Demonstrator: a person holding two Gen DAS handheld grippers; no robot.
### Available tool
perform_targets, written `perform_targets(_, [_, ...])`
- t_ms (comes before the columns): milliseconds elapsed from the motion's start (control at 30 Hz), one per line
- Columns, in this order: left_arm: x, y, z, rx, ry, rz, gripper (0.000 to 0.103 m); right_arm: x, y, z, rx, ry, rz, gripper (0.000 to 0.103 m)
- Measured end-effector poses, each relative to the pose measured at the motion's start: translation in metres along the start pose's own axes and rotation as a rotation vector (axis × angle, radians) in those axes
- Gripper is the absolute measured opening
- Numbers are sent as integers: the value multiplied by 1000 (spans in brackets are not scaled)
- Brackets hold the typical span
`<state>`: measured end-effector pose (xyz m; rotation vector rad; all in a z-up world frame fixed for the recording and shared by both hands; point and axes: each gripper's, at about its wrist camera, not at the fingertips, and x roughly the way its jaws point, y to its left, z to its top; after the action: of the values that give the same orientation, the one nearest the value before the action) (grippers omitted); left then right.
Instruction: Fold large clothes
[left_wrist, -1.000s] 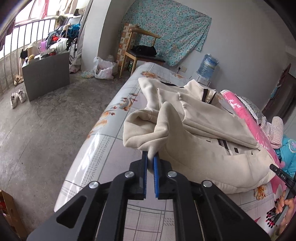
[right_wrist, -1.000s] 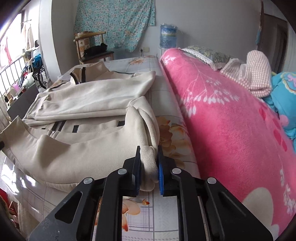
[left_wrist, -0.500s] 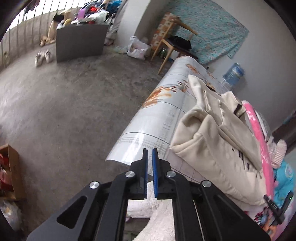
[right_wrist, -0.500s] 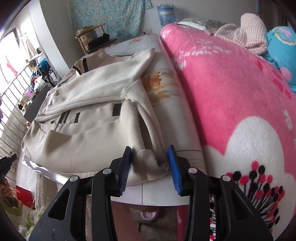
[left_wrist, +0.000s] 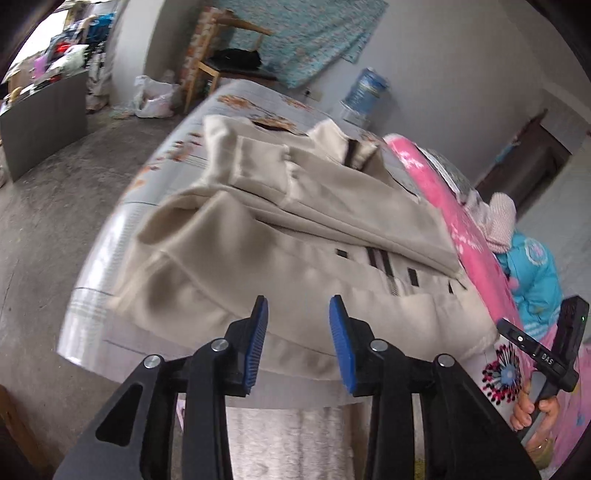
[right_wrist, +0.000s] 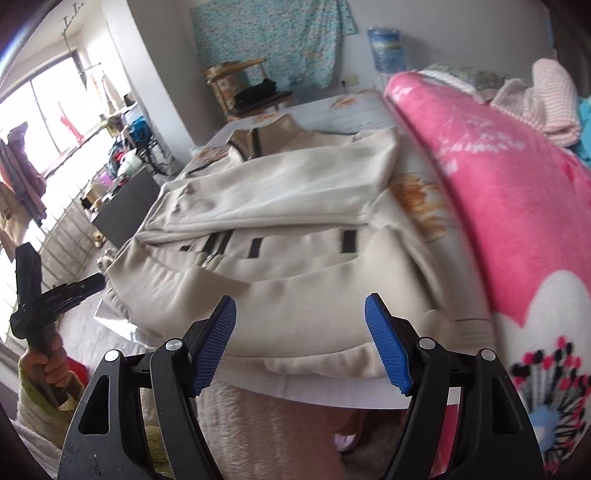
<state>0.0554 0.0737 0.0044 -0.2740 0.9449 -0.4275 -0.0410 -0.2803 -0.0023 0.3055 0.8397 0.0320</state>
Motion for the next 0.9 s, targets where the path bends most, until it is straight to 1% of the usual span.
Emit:
perform_targets(33, [10, -13, -2, 39, 26, -10, 48, 8, 11, -3, -12, 22, 11, 69])
perform_targets(67, [20, -24, -5, 81, 47, -5, 52, 18, 20, -5, -29, 39, 12, 69])
perform_targets(100, [29, -34, -8, 121, 61, 24, 58, 26, 30, -7, -47, 50, 4, 69])
perform_targets(167, [50, -46, -15, 196, 90, 142, 59, 40, 48, -10, -97, 60, -31, 69])
perform_targets(200, [57, -50, -19, 230, 90, 185, 59, 46, 56, -12, -123, 61, -42, 69])
perform_targets(233, [57, -55, -24, 270, 54, 219, 59, 52, 63, -13, -152, 67, -54, 69])
perform_targets(300, [60, -61, -32, 337, 30, 273, 59, 65, 71, -16, -203, 85, -98, 69])
perform_targets(333, [60, -62, -34, 340, 16, 283, 59, 71, 73, -17, -222, 101, -113, 67])
perform_targets(367, [59, -61, -35, 334, 9, 286, 59, 75, 72, -18, -233, 114, -122, 61])
perform_targets(400, [58, -60, -36, 332, 3, 290, 57, 76, 73, -18, -244, 108, -136, 54])
perform_targets(433, [57, -60, -36, 334, -5, 293, 50, 75, 74, -19, -256, 106, -145, 45])
perform_targets(467, [56, -61, -36, 335, -13, 298, 44, 74, 75, -18, -265, 101, -148, 30])
perform_targets(500, [56, -62, -37, 342, -22, 316, 30, 73, 75, -18, -262, 101, -133, 11])
perform_targets(533, [56, -62, -37, 355, -29, 333, 21, 73, 76, -18, -261, 101, -129, 5])
perform_targets(567, [56, -62, -38, 362, -35, 333, 19, 73, 79, -18, -272, 96, -143, 3])
perform_targets(600, [57, -62, -38, 365, -39, 329, 10, 71, 80, -18, -281, 91, -149, 2])
perform_targets(633, [57, -62, -38, 369, -43, 328, 4, 70, 82, -17, -283, 85, -153, 1])
perform_targets(700, [55, -63, -35, 376, -46, 327, 3, 61, 84, -11, -272, 53, -156, 0])
perform_targets(767, [46, -66, -30, 380, -76, 327, 2, 45, 88, 0, -266, -3, -161, 0])
perform_targets(867, [20, -77, -19, 407, -194, 344, 2, 23, 102, 13, -308, -107, -197, 0])
perform_targets(900, [17, -78, -16, 419, -218, 354, 2, 22, 107, 15, -331, -132, -220, 0])
